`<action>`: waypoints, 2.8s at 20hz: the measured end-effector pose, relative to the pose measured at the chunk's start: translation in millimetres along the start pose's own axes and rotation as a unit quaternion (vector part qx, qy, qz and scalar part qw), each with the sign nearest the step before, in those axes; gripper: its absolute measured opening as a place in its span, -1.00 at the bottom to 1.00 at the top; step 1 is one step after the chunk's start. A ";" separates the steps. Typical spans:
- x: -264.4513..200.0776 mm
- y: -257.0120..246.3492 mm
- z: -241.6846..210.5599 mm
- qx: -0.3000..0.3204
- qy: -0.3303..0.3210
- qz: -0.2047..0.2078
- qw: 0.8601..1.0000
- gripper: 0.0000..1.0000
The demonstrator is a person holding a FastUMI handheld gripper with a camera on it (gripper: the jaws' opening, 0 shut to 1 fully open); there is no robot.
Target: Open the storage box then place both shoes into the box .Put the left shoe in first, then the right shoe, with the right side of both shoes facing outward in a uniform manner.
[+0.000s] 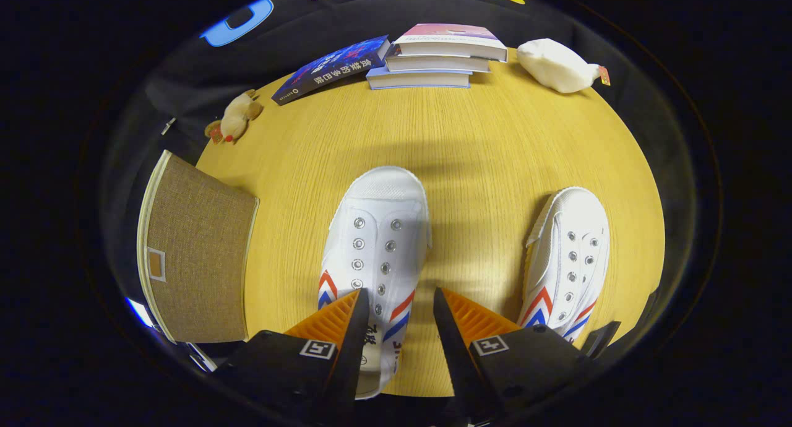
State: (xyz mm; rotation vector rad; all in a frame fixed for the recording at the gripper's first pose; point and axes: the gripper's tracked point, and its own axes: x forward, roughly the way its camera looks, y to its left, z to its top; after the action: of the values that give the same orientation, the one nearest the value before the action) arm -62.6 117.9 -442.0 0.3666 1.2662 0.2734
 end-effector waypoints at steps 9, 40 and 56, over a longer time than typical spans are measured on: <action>-10.6 -0.6 1.2 0.102 0.003 0.005 0.995 -0.83; -133.3 348.7 48.0 0.126 0.045 0.152 0.979 -0.84; -37.9 368.8 19.0 0.130 0.065 0.074 0.987 -0.84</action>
State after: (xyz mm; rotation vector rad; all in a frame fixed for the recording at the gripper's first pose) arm -54.7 436.4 -251.3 0.6773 1.4099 0.2625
